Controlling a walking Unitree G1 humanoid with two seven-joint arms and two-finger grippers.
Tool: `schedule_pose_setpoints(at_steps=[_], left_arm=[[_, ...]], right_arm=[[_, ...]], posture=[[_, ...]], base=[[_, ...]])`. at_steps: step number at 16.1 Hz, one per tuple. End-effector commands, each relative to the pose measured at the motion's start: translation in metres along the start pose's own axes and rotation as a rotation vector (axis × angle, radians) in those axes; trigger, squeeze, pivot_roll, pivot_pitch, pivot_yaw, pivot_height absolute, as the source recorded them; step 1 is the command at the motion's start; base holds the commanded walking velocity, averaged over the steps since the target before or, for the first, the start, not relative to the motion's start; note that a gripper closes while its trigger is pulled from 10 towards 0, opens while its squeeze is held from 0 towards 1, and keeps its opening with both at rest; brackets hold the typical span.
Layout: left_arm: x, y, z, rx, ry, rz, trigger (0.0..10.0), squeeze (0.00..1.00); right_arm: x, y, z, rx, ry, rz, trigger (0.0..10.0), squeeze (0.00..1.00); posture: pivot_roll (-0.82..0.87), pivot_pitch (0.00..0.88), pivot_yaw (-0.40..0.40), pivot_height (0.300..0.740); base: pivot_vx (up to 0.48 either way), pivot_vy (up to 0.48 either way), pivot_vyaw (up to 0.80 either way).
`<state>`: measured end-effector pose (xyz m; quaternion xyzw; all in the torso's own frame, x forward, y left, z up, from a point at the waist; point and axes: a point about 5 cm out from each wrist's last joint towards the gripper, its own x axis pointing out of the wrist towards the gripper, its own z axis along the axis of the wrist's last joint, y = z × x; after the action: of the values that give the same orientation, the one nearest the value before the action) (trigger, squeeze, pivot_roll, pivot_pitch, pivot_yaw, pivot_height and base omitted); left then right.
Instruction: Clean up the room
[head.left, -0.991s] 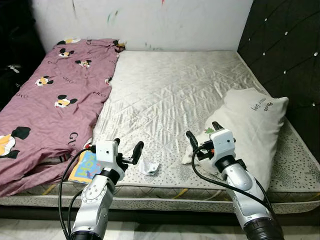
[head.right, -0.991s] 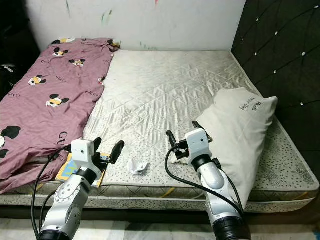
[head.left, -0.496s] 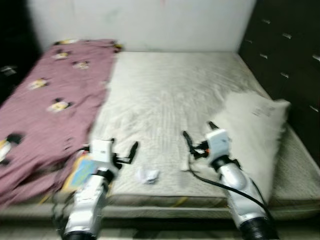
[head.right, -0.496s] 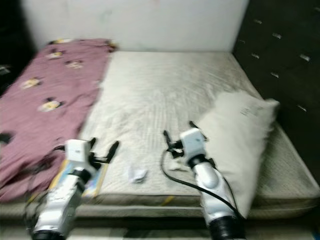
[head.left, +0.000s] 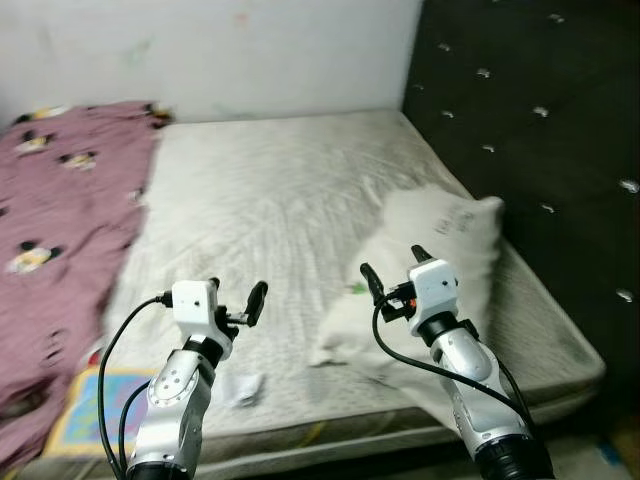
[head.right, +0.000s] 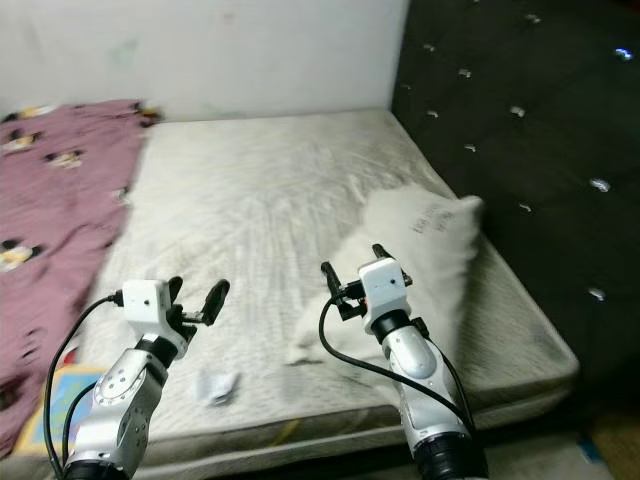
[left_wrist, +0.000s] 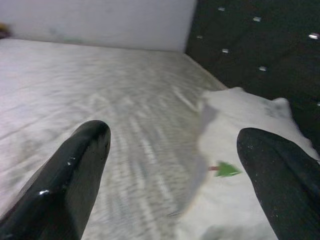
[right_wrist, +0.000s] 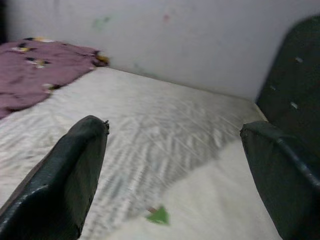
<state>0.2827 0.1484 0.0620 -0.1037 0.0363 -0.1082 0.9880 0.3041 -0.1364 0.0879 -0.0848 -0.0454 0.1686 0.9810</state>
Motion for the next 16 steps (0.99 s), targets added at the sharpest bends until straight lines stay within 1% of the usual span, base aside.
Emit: schedule_pose_setpoints(at_steps=[1, 3, 4, 6, 7, 8, 9, 10, 11, 13, 14, 15, 16], left_arm=[[0.002, -0.007, 0.0, -0.004, 0.009, -0.023, 10.0, 0.0], [-0.003, -0.006, 0.001, -0.003, 0.004, -0.017, 10.0, 0.0], [-0.009, -0.001, 0.002, 0.004, 0.0, 0.009, 10.0, 0.0], [-0.012, 0.006, 0.007, 0.015, -0.015, 0.054, 10.0, 0.0], [-0.013, 0.009, 0.011, 0.032, -0.029, 0.071, 10.0, 0.0], [-0.016, 0.014, 0.018, 0.066, -0.043, 0.087, 10.0, 0.0], [-0.018, 0.018, 0.021, 0.083, -0.048, 0.101, 10.0, 0.0], [-0.024, 0.027, 0.022, 0.104, -0.048, 0.125, 10.0, 0.0], [-0.038, 0.047, 0.018, 0.121, -0.04, 0.234, 10.0, 0.0], [-0.044, 0.051, 0.019, 0.115, -0.048, 0.278, 10.0, 0.0], [-0.053, 0.053, 0.017, 0.116, -0.058, 0.316, 10.0, 0.0], [-0.052, 0.053, 0.015, 0.104, -0.058, 0.334, 10.0, 0.0], [-0.047, 0.053, 0.015, 0.11, -0.063, 0.334, 10.0, 0.0]], right_arm=[[-0.004, -0.006, -0.001, 0.022, 0.014, -0.017, 10.0, 0.0], [-0.004, -0.005, -0.002, 0.049, 0.024, -0.023, 10.0, 0.0], [-0.005, -0.006, -0.003, 0.079, 0.037, -0.045, 10.0, 0.0], [-0.004, -0.007, -0.004, 0.109, 0.054, -0.061, 10.0, 0.0], [-0.003, -0.006, -0.006, 0.121, 0.063, -0.067, 10.0, 0.0], [-0.001, -0.005, -0.005, 0.126, 0.071, -0.078, 10.0, 0.0], [0.001, -0.005, -0.004, 0.114, 0.074, -0.092, 10.0, 0.0], [0.001, -0.002, -0.005, 0.128, 0.079, -0.079, 10.0, 0.0], [-0.006, -0.006, -0.007, 0.106, 0.089, -0.12, 10.0, 0.0], [-0.009, -0.023, -0.007, 0.063, 0.11, -0.216, 10.0, 0.0], [-0.013, -0.041, -0.01, 0.032, 0.132, -0.309, 10.0, 0.0], [-0.013, -0.048, -0.013, 0.063, 0.155, -0.348, 10.0, 0.0], [-0.011, -0.048, -0.017, 0.126, 0.169, -0.349, 10.0, 0.0]], posture=[[0.0, 0.0, -0.007, 0.74], [0.01, 0.0, -0.017, 0.74], [0.03, 0.0, -0.032, 0.74], [0.05, 0.0, -0.036, 0.74], [0.06, 0.0, -0.039, 0.74], [0.07, 0.0, -0.04, 0.74], [0.07, 0.0, -0.043, 0.74], [0.07, 0.004, -0.046, 0.74], [0.05, 0.015, -0.056, 0.74], [0.04, 0.0, -0.066, 0.74], [0.04, 0.0, -0.071, 0.74], [0.05, 0.0, -0.076, 0.74], [0.05, 0.0, -0.076, 0.74]], base=[[0.0, 0.0, 0.0], [0.0, 0.0, 0.0], [0.0, 0.0, 0.0], [0.0, 0.0, 0.0], [0.0, 0.0, 0.0], [0.0, 0.0, 0.0], [0.0, 0.0, 0.0], [0.0, 0.0, 0.0], [0.0, 0.0, 0.0], [0.0, 0.0, 0.0], [0.0, 0.0, 0.0], [0.0, 0.0, 0.0], [0.0, 0.0, 0.0]])
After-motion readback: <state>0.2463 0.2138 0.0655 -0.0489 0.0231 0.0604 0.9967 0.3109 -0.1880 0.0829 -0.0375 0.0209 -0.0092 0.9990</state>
